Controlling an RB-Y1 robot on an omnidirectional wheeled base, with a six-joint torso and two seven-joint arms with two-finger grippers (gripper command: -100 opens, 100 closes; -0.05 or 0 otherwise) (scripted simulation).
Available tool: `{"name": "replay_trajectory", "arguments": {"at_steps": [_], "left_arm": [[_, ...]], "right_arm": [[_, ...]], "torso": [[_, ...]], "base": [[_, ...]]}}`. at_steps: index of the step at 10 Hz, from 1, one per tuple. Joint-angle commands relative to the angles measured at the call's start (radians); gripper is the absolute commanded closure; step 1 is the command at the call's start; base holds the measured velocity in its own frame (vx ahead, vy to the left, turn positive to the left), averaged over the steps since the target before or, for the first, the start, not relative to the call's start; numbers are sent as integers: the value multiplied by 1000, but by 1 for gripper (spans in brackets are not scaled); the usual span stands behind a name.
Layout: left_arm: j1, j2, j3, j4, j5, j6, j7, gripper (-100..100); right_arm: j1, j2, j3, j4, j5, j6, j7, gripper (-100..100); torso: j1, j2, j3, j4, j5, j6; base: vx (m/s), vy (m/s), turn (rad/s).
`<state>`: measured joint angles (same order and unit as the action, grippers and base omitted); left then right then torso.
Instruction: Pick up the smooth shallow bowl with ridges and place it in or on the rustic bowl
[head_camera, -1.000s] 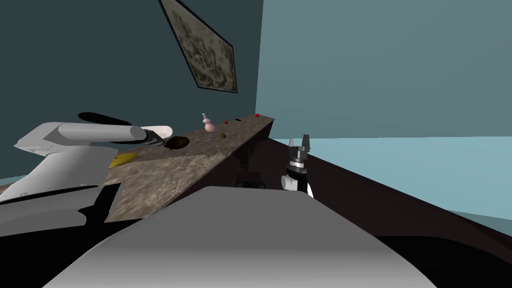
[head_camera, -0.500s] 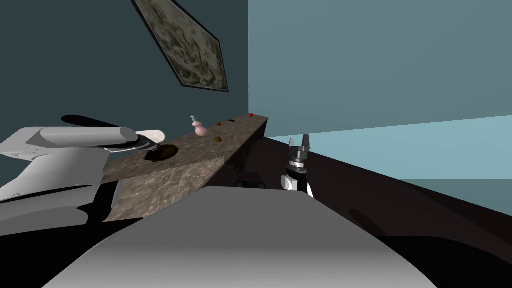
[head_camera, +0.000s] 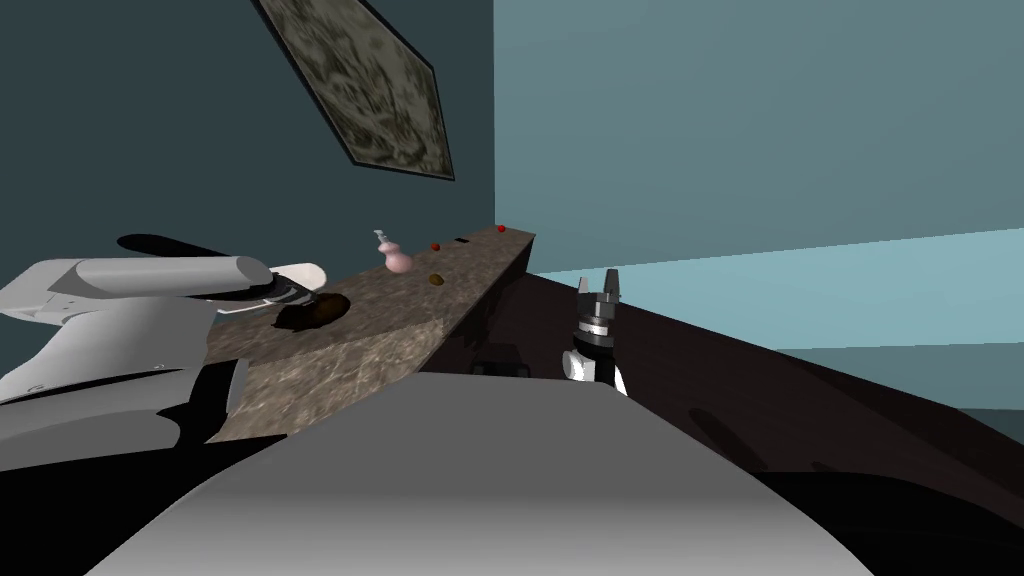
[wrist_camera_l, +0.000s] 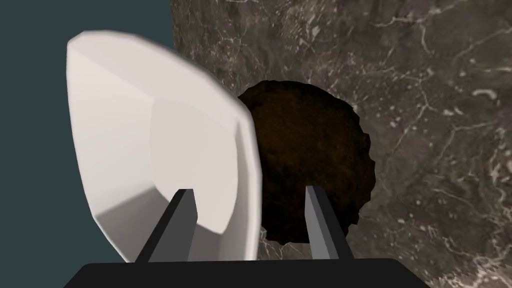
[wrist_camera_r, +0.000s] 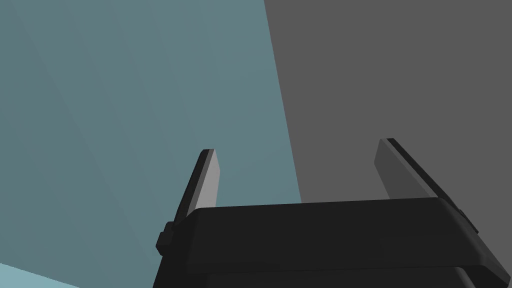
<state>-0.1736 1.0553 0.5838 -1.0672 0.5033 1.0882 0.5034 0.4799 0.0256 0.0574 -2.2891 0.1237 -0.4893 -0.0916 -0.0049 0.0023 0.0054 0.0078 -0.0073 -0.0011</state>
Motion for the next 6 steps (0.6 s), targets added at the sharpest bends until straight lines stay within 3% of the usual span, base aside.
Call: {"name": "replay_trajectory", "arguments": {"at_steps": [1, 4, 5, 6], "left_arm": [[0, 0, 0, 0, 0, 0, 0, -100], [0, 0, 0, 0, 0, 0, 0, -100], [0, 0, 0, 0, 0, 0, 0, 0], [50, 50, -50, -18, 50, -50, 50, -100]], "right_arm": [[0, 0, 0, 0, 0, 0, 0, 0], [0, 0, 0, 0, 0, 0, 0, 0], [0, 0, 0, 0, 0, 0, 0, 0], [0, 0, 0, 0, 0, 0, 0, 0]], "torso": [[0, 0, 0, 0, 0, 0], [-1, 1, 0, 0, 0, 0], [-2, 1, 1, 0, 0, 0], [-2, 1, 1, 0, 0, 0]], "base": [[0, 0, 0], [0, 0, 0], [0, 0, 0], [-7, 11, -78]]}}
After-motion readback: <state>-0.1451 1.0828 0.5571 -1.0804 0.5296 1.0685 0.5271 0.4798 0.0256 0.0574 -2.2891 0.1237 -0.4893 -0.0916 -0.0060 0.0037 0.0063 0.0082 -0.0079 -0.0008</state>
